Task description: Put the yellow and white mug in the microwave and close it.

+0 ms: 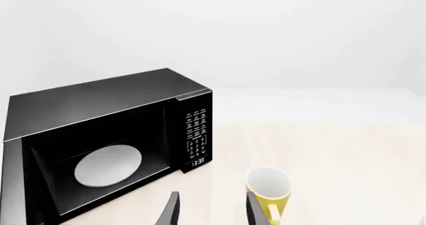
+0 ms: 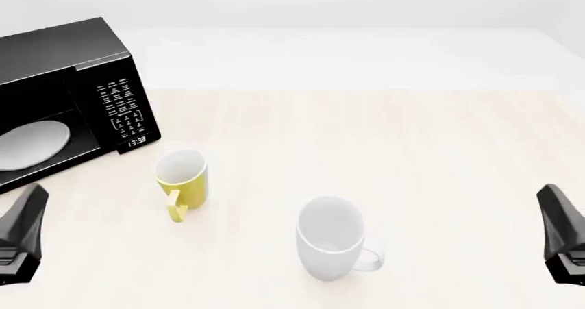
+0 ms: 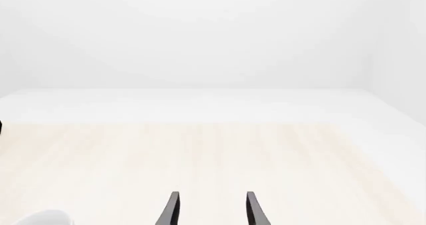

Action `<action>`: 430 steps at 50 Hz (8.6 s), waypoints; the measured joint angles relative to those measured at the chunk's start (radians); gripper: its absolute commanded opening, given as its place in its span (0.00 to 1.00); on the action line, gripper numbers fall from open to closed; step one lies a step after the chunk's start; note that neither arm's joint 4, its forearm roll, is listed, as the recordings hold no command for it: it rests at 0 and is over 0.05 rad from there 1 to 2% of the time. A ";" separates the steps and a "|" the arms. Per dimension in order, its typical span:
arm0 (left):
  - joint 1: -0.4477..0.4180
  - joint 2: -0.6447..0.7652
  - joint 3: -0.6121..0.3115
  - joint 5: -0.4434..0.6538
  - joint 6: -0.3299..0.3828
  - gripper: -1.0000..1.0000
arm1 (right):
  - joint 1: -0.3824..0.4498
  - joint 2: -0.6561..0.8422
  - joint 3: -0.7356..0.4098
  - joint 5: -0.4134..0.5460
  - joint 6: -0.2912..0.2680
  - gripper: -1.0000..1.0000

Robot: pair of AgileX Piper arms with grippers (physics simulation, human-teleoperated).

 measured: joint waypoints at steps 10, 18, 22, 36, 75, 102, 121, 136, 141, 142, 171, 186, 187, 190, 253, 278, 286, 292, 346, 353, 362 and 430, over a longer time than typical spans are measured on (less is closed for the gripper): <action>-0.002 0.011 -0.001 -0.005 -0.015 1.00 | 0.000 0.003 -0.002 -0.001 -0.001 1.00; -0.021 0.007 -0.016 0.022 -0.018 1.00 | 0.000 0.004 -0.002 -0.001 -0.001 1.00; -0.038 0.005 -0.033 0.048 -0.017 1.00 | 0.000 0.004 -0.003 -0.001 -0.001 1.00; -0.105 0.036 -0.100 0.125 -0.013 1.00 | 0.001 0.005 -0.003 -0.001 -0.002 1.00; -0.211 0.410 -0.179 0.044 -0.203 1.00 | 0.001 0.005 -0.003 -0.001 -0.002 1.00; -0.231 0.815 -0.152 -0.264 -0.179 1.00 | 0.001 0.005 -0.003 -0.001 -0.002 1.00; -0.273 1.049 -0.147 -0.425 -0.211 1.00 | 0.001 0.005 -0.003 -0.001 -0.002 1.00; -0.284 1.194 -0.149 -0.519 -0.238 1.00 | 0.001 0.005 -0.003 -0.001 -0.002 1.00; -0.287 1.240 -0.155 -0.548 -0.247 1.00 | 0.001 0.005 -0.003 -0.001 -0.002 1.00; -0.288 1.248 -0.156 -0.553 -0.248 1.00 | 0.001 0.005 -0.003 -0.001 -0.002 1.00; -0.297 1.451 -0.164 -0.673 -0.301 1.00 | 0.001 0.005 -0.003 -0.001 -0.002 1.00; -0.304 1.546 -0.172 -0.726 -0.321 1.00 | 0.001 0.005 -0.003 -0.001 -0.002 1.00; -0.305 1.552 -0.173 -0.729 -0.323 1.00 | 0.001 0.005 -0.003 -0.001 -0.002 1.00; -0.308 1.567 -0.176 -0.738 -0.327 1.00 | 0.001 0.005 -0.003 -0.001 -0.002 1.00; 0.035 0.815 -0.036 -0.420 -0.184 0.00 | 0.001 0.005 -0.003 -0.001 -0.002 1.00; 0.304 0.902 -0.016 -0.565 -0.110 0.00 | 0.001 0.005 -0.003 -0.001 -0.002 1.00; 0.358 0.986 -0.031 -0.639 -0.096 0.00 | 0.001 0.005 -0.003 -0.001 -0.002 1.00; 0.385 1.059 -0.051 -0.694 -0.092 0.00 | 0.001 0.005 -0.003 -0.001 -0.002 1.00; 0.443 1.514 -0.273 -0.856 -0.102 0.00 | 0.001 0.005 -0.003 -0.001 -0.002 1.00; 0.448 1.572 -0.296 -0.871 -0.106 0.00 | 0.001 0.005 -0.003 -0.001 -0.002 1.00; 0.451 1.630 -0.321 -0.884 -0.110 0.00 | 0.001 0.005 -0.003 -0.001 -0.002 1.00; 0.487 1.775 -0.539 -0.837 -0.161 0.00 | 0.001 0.005 -0.003 -0.001 -0.002 1.00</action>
